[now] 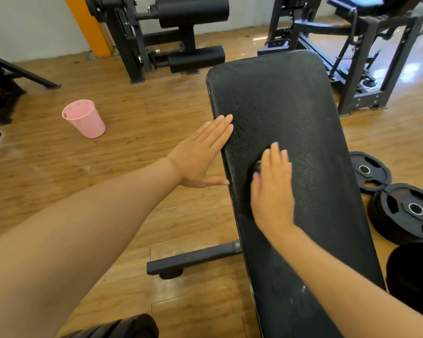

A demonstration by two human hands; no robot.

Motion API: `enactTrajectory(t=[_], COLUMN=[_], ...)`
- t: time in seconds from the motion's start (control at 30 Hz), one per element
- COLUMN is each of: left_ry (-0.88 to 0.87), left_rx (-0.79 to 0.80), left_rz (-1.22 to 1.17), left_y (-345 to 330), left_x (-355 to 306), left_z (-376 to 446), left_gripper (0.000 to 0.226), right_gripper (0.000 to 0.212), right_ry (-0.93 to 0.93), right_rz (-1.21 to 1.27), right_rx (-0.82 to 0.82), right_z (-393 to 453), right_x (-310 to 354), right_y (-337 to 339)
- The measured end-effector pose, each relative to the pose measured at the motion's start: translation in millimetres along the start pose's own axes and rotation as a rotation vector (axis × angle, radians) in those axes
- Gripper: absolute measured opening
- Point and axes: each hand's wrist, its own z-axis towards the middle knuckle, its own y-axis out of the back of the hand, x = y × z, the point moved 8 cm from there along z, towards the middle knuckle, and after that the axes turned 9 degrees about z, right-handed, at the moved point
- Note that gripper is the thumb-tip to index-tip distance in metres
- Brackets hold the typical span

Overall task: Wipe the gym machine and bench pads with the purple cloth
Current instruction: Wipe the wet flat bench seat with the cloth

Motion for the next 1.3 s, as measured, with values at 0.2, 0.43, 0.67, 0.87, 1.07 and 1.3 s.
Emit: enactTrajectory(t=[0.2,0.43,0.67,0.87,1.07,1.3], left_ry=[0.038,0.312,0.282,0.259,0.228,0.172], left_rx=[0.049,-0.075,-0.256,-0.312,-0.469,-0.452], left_rz=[-0.088,-0.166,-0.090,-0.071,-0.089,0.013], left_y=[4,-2,1,2,6,4], left_x=[2,-23,-35,-43,-46,-51], left_z=[2,9,15,27,31,31], left_gripper=[0.103,0.091,0.074,0.066,0.056,0.049], right_gripper=[0.052,0.051,0.051,0.058,0.054,0.042], right_ry=[0.500,0.055,0.442,-0.122,0.095,0.463], right_rz=[-0.045,0.093,-0.027,0.193,0.207,0.163], right_rx=[0.136,0.026,0.144,-0.060,-0.085,0.105], right_z=[-36,-39,-68,-57,-74,-126], right_x=[18,-4,-11,-31,-6,10], right_y=[-12,0,0,8,3,-2])
